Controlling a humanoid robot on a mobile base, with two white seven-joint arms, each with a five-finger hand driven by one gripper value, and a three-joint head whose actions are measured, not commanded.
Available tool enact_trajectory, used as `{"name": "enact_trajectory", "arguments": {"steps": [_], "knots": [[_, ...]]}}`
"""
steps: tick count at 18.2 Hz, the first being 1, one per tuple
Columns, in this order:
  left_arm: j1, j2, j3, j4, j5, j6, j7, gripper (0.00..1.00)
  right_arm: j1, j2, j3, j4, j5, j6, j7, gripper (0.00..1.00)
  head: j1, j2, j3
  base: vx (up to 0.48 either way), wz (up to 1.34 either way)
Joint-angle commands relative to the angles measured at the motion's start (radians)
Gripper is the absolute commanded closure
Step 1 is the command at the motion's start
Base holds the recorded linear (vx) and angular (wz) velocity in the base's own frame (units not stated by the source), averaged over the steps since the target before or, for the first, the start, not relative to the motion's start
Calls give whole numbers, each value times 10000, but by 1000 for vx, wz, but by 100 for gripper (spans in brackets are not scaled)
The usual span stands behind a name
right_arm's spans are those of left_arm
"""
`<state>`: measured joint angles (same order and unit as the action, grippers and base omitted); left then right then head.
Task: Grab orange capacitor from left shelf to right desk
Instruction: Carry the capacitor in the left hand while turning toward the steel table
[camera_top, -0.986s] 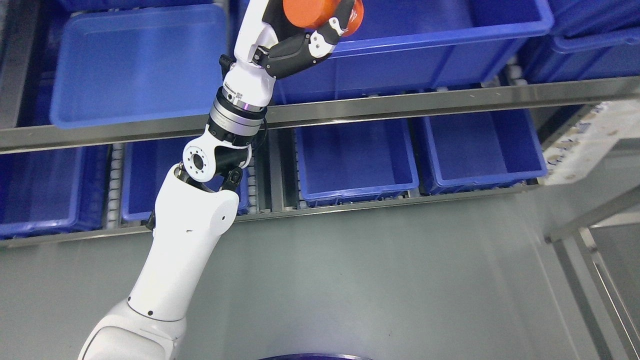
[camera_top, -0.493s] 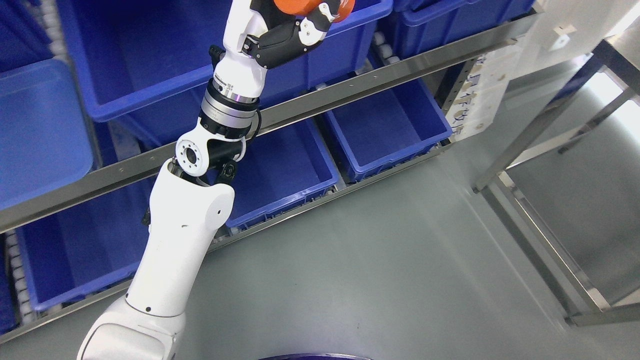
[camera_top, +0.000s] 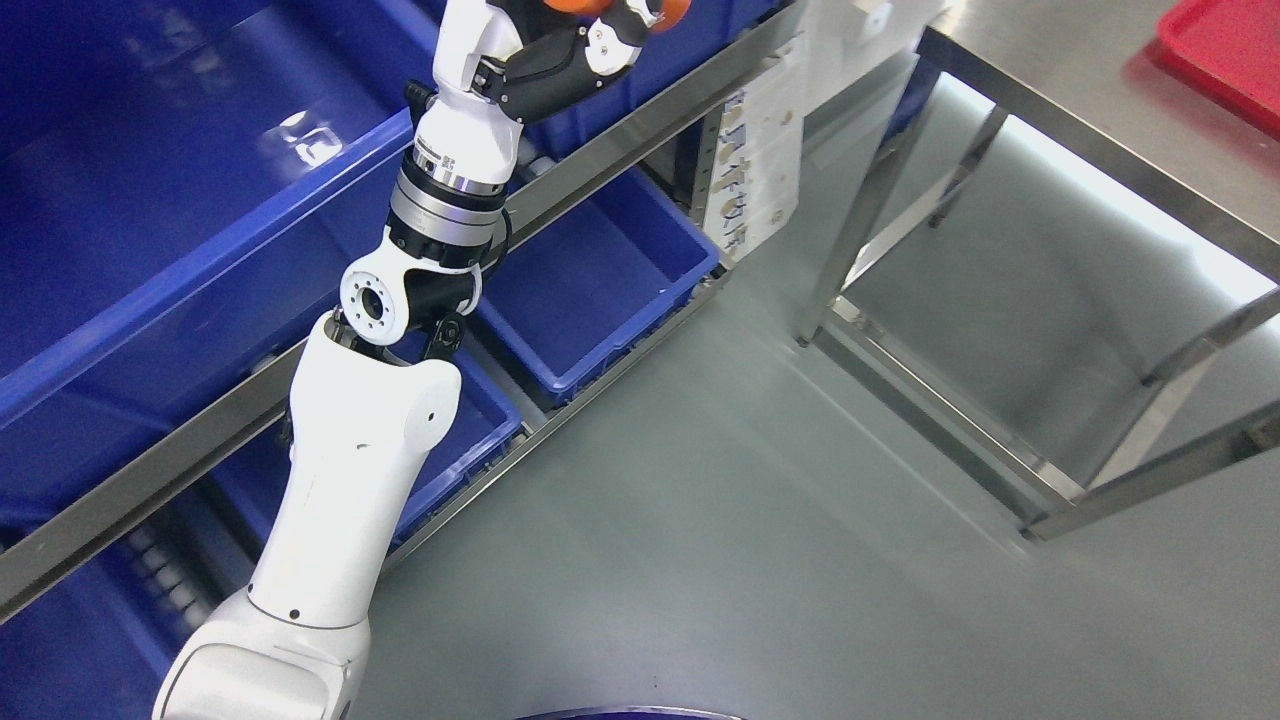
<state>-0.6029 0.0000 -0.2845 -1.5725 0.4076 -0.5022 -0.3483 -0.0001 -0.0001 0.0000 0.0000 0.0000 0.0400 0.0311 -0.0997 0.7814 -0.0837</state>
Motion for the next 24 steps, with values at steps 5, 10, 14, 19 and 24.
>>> {"name": "enact_trajectory", "arguments": {"steps": [5,10,14,19,24], "knots": [[-229,175,-833,399,-1097,924,93,96,338,-174,-123,-230,0,-1,-5,0,0,0,0,156,-654],[-306,175,-1189,1243,-1606,2152,109,96,338,-174,-123,-230,0,-1,-5,0,0,0,0,161,-561],[-933,175,-1158,2223,-1622,2780,277,96,338,-174,-123,-230,0,-1,-5,0,0,0,0,178,-473],[-1839,175,-1618,3483,-1745,2997,277,96,338,-174,-123,-230,0,-1,-5,0,0,0,0,217,-352],[-1978,175,-1634,3484,-1714,2936,277,96,338,-174,-123,-230,0,-1,-5,0,0,0,0,262,-247]]}}
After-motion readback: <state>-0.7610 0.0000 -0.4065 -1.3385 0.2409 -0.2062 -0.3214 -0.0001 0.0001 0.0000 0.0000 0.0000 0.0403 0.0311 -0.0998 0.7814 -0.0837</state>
